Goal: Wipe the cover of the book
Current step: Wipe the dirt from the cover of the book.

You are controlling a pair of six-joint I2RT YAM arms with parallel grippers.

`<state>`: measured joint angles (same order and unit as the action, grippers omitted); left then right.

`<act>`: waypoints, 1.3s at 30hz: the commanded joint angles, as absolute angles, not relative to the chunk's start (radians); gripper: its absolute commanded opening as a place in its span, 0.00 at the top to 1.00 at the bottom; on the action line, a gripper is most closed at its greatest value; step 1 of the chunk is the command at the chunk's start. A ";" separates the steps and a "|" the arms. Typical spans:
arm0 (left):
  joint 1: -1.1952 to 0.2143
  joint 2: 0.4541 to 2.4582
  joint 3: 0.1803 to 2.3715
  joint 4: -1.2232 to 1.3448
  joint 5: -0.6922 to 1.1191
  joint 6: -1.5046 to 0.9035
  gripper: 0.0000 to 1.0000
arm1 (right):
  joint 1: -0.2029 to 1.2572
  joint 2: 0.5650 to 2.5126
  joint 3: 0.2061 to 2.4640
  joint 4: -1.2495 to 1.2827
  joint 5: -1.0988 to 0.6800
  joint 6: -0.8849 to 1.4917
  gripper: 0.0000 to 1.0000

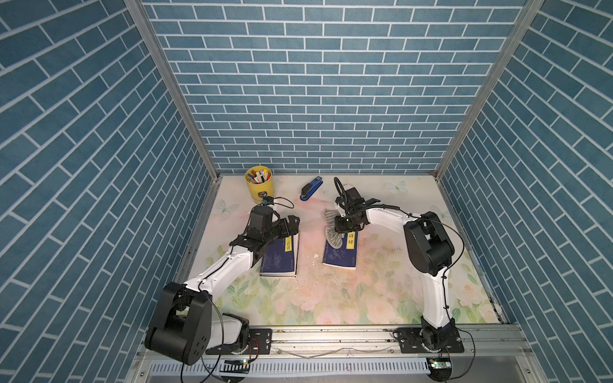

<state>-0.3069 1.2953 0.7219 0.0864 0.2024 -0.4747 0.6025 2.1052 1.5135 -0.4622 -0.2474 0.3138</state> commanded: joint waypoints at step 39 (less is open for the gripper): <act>-0.301 1.431 0.804 0.134 0.227 -0.462 0.02 | 0.646 1.813 0.936 -0.456 -0.309 0.347 1.00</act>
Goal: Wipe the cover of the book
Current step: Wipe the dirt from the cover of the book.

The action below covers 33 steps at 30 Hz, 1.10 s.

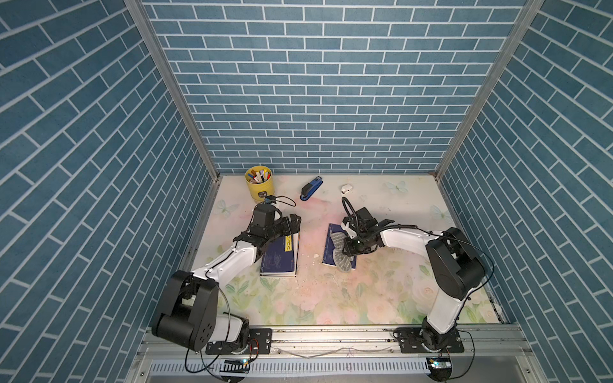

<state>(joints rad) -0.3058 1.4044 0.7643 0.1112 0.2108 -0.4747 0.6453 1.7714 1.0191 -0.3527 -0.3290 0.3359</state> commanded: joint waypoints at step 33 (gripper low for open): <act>-0.300 1.421 0.824 0.120 0.243 -0.458 0.02 | 0.685 1.795 0.952 -0.553 -0.214 0.373 1.00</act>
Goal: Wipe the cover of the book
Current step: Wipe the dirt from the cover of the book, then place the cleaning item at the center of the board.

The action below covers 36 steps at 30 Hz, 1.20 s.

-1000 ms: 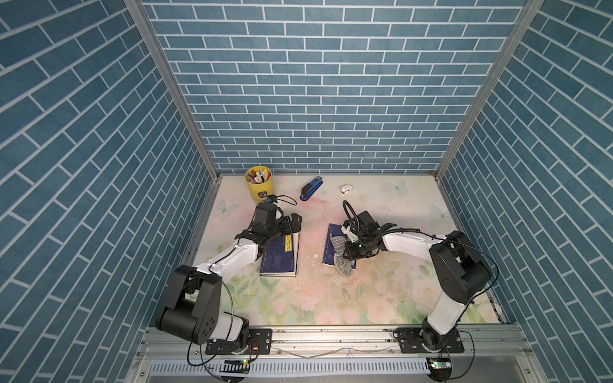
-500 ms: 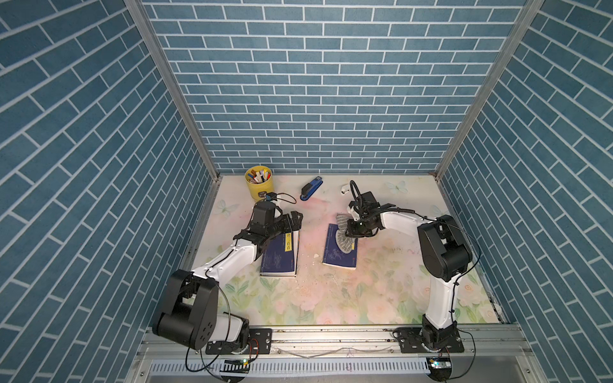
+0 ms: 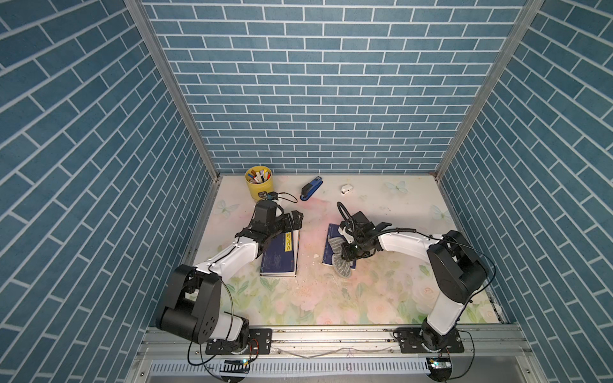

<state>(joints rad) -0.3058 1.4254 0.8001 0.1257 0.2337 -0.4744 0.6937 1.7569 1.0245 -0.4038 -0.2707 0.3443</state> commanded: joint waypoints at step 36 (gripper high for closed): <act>-0.426 1.417 0.786 0.123 0.262 -0.443 0.03 | 0.269 1.684 1.101 -0.609 0.085 0.366 0.92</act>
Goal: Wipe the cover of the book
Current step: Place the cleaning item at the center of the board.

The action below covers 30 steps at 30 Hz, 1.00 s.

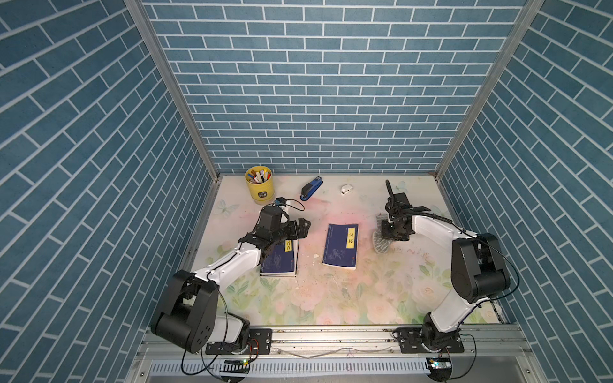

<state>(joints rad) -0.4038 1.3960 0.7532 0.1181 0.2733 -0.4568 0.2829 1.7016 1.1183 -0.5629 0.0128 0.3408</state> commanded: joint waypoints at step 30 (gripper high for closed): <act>-0.558 1.601 0.920 0.114 0.261 -0.449 0.04 | 0.293 1.563 1.131 -0.672 0.031 0.299 0.01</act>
<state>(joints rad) -0.5514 1.5864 0.8997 0.1116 0.2592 -0.4541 0.2905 1.5890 1.1034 -0.6415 0.0811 0.3252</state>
